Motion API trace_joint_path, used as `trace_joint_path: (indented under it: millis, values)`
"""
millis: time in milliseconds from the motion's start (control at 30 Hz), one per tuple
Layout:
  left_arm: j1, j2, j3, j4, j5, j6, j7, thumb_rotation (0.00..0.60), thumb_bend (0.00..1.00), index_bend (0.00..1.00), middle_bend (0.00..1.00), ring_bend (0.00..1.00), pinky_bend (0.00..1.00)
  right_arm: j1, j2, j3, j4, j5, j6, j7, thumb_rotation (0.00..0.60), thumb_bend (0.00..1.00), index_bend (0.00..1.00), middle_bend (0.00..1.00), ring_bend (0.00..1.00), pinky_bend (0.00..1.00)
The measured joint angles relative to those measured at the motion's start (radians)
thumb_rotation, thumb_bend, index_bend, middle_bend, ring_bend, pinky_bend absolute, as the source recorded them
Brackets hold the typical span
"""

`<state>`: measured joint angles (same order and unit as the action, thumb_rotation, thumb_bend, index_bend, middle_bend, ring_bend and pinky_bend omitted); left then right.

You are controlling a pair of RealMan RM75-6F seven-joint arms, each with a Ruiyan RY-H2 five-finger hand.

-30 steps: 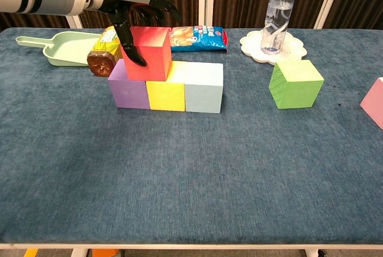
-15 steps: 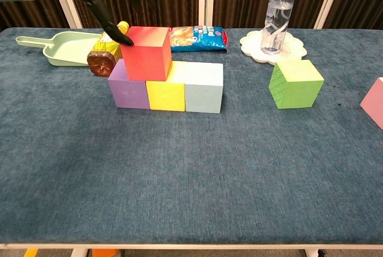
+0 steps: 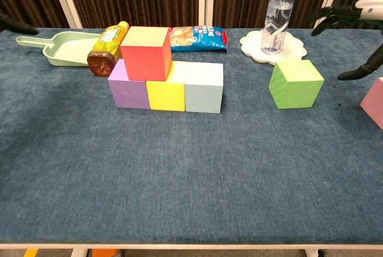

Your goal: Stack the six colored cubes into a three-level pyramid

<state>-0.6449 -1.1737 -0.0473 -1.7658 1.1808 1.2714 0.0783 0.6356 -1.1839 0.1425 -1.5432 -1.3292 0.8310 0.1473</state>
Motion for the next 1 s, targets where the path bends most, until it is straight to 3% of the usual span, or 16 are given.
trace_joint_path:
  millis: [300, 600, 733, 833, 1000]
  values:
    - [0.064, -0.019, 0.012, 0.069, 0.054, -0.016, -0.077, 0.600, 0.09, 0.14, 0.23, 0.27, 0.16, 0.043, -0.092, 0.008, 0.093, 0.062, -0.039, -0.070, 0.600, 0.12, 0.00, 0.13, 0.00, 0.00]
    - [0.083, -0.028, -0.011, 0.071, 0.074, -0.047, -0.082, 0.600, 0.09, 0.14, 0.23, 0.27, 0.16, 0.082, -0.158, 0.008, 0.180, 0.106, -0.098, -0.098, 0.600, 0.12, 0.00, 0.17, 0.00, 0.00]
    - [0.092, -0.031, -0.025, 0.071, 0.077, -0.055, -0.085, 0.600, 0.09, 0.14, 0.23, 0.27, 0.16, 0.094, -0.198, 0.006, 0.222, 0.098, -0.103, -0.092, 0.600, 0.15, 0.00, 0.26, 0.00, 0.00]
    - [0.097, -0.033, -0.032, 0.072, 0.079, -0.060, -0.090, 0.600, 0.09, 0.14, 0.23, 0.27, 0.16, 0.100, -0.225, 0.005, 0.253, 0.079, -0.099, -0.079, 0.600, 0.23, 0.00, 0.40, 0.01, 0.00]
    - [0.112, -0.033, -0.038, 0.071, 0.087, -0.058, -0.097, 0.600, 0.09, 0.14, 0.23, 0.27, 0.16, 0.093, -0.209, 0.016, 0.213, 0.057, -0.047, -0.065, 0.600, 0.25, 0.00, 0.44, 0.04, 0.00]
